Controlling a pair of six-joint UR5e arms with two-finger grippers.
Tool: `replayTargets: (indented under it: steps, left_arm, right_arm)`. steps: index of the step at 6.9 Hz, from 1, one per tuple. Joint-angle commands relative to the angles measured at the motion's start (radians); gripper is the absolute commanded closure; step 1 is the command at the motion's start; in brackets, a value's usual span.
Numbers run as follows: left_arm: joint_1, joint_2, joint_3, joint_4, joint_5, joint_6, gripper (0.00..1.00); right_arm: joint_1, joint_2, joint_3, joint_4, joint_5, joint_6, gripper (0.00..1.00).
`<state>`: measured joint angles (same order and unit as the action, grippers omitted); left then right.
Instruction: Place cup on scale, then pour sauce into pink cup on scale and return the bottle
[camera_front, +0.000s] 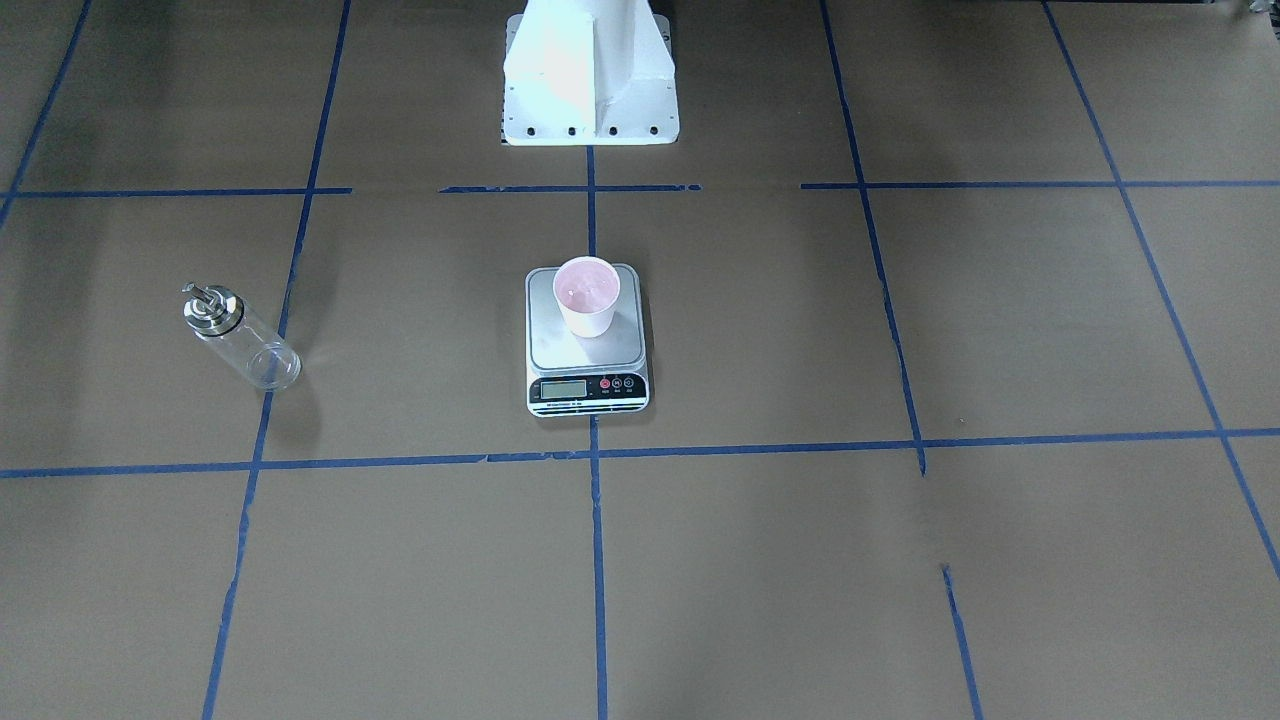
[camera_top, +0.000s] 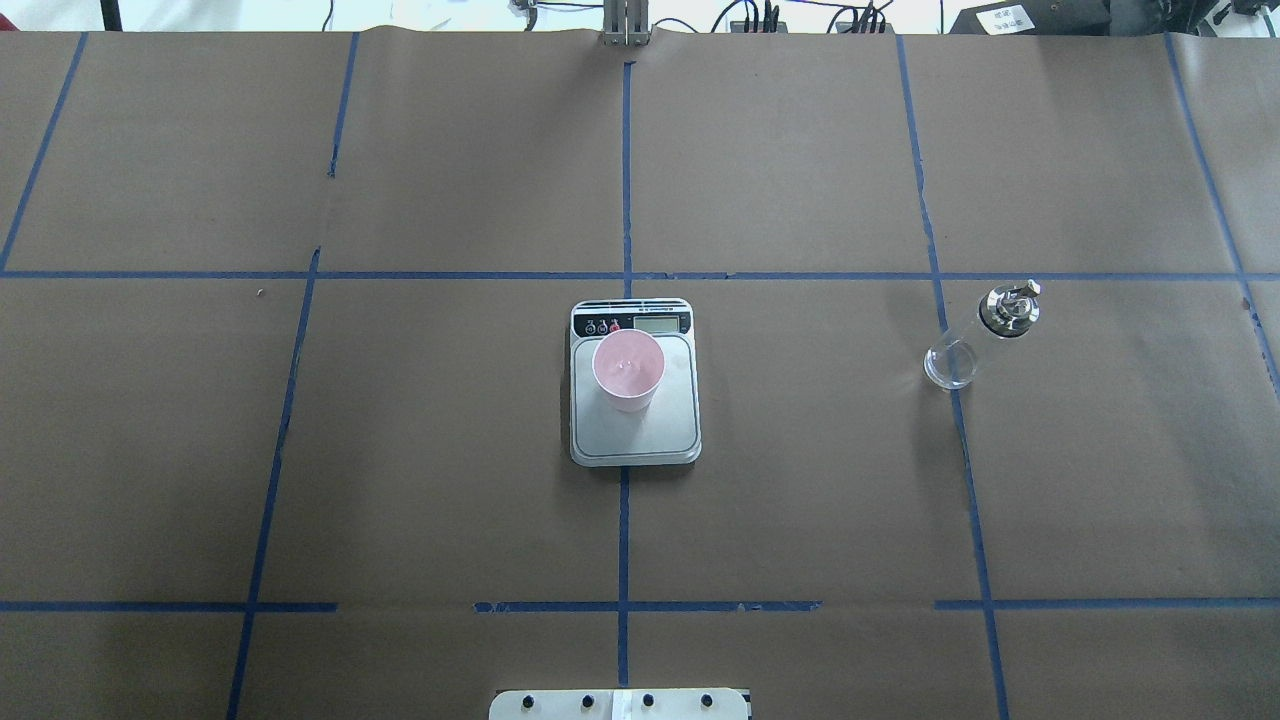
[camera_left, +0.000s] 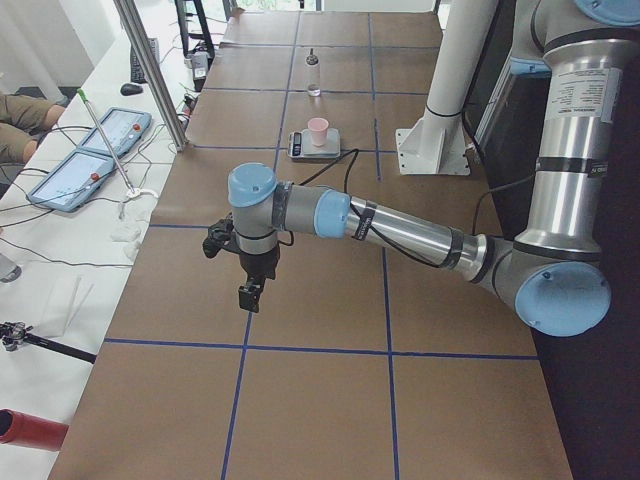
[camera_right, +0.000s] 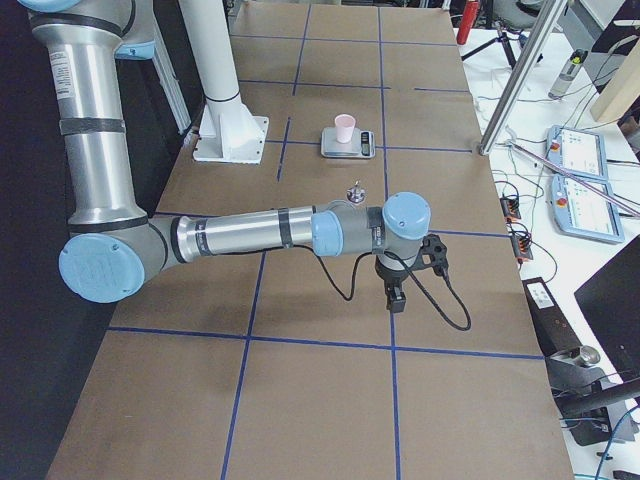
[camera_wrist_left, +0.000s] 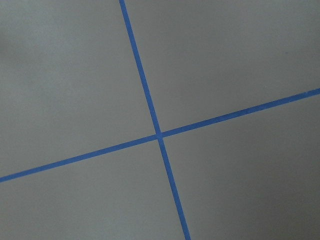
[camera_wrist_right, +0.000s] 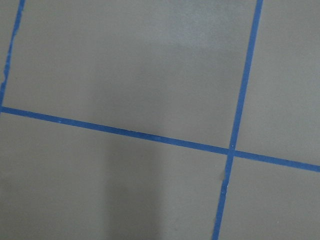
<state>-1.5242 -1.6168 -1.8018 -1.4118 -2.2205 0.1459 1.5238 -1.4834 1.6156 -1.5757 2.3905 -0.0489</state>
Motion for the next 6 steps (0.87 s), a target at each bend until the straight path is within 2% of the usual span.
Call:
replayTargets:
  steps: [1,2,3,4,6]
  left_arm:
    - [-0.002,0.072,0.01,-0.007,-0.001,0.106,0.0]
    - [-0.014,0.102,0.016,-0.007,-0.002,0.15,0.0]
    - [-0.036,0.103,0.066,-0.01,-0.005,0.153,0.0]
    - [-0.04,0.103,0.143,-0.071,-0.075,0.153,0.0]
    - [-0.04,0.094,0.252,-0.179,-0.11,0.149,0.0]
  right_arm:
    - [0.002,-0.05,-0.025,0.046,-0.014,0.007,0.0]
    - [0.002,-0.066,-0.034,0.045,-0.005,0.008,0.0]
    - [0.002,-0.08,-0.033,0.045,-0.005,0.006,0.0]
    - [0.002,-0.081,-0.036,0.045,-0.008,0.007,0.0]
    - [0.004,-0.1,-0.034,0.045,-0.008,0.006,0.0]
